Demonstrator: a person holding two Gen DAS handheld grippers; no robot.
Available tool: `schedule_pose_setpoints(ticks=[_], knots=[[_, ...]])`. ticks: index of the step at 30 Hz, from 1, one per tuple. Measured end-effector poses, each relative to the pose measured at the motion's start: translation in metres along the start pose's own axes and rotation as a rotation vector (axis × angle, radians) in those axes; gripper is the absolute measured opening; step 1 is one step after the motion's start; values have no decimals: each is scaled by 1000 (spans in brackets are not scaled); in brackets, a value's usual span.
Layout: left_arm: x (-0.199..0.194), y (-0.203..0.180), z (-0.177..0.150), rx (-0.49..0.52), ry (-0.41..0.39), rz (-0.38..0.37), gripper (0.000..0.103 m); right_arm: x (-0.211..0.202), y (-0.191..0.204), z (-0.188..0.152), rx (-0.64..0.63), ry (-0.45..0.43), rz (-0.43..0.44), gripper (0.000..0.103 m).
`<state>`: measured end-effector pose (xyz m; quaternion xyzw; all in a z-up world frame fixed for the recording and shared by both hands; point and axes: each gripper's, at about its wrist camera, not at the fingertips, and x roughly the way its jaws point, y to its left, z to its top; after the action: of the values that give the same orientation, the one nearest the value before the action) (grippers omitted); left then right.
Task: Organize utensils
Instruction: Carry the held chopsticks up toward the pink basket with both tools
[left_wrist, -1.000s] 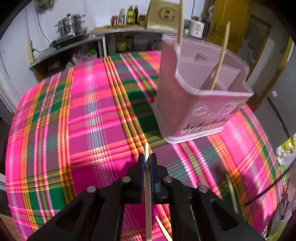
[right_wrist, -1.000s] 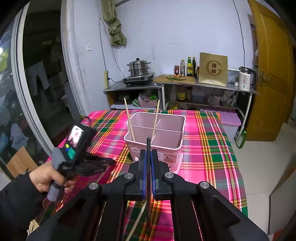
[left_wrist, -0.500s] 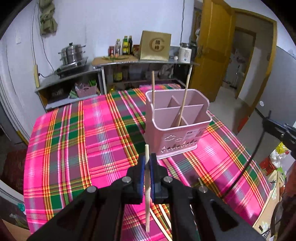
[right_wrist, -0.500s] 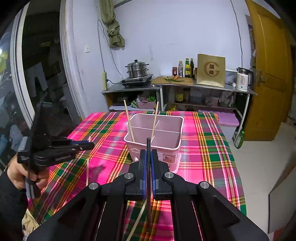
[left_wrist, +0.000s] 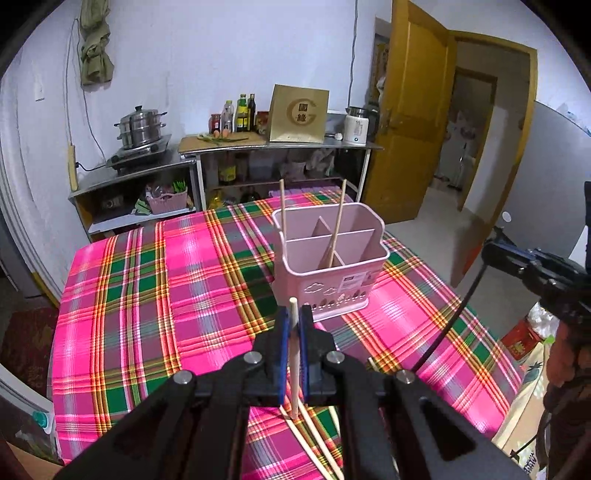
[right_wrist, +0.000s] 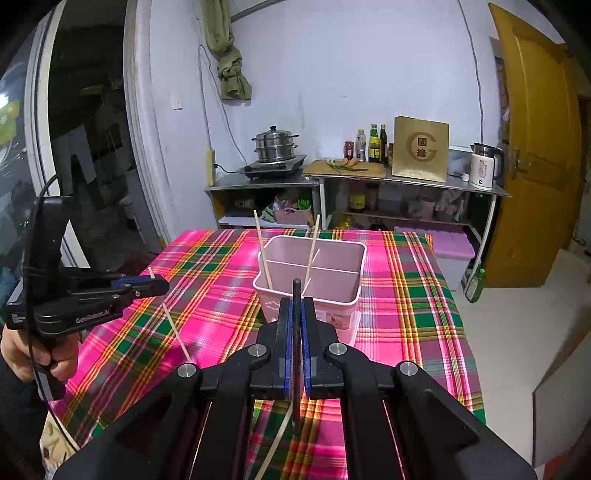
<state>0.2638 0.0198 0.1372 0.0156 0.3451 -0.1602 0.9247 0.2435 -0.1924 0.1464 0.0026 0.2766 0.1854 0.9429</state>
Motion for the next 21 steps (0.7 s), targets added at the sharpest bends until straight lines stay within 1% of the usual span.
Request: schedule_pose_setpoints(ticks=[5, 9, 15, 21], knots=[[-5, -8, 8, 8, -20, -13, 6, 0, 3, 6, -16, -10, -7, 4], [-7, -13, 23, 13, -38, -22, 6, 1, 6, 17, -29, -24, -1, 4], [-6, -20, 51, 25, -58, -21, 6, 5, 8, 37, -34, -55, 20, 4], [-2, -20, 81, 25, -85, -20, 6, 10, 5, 66, -17, -102, 29, 4]])
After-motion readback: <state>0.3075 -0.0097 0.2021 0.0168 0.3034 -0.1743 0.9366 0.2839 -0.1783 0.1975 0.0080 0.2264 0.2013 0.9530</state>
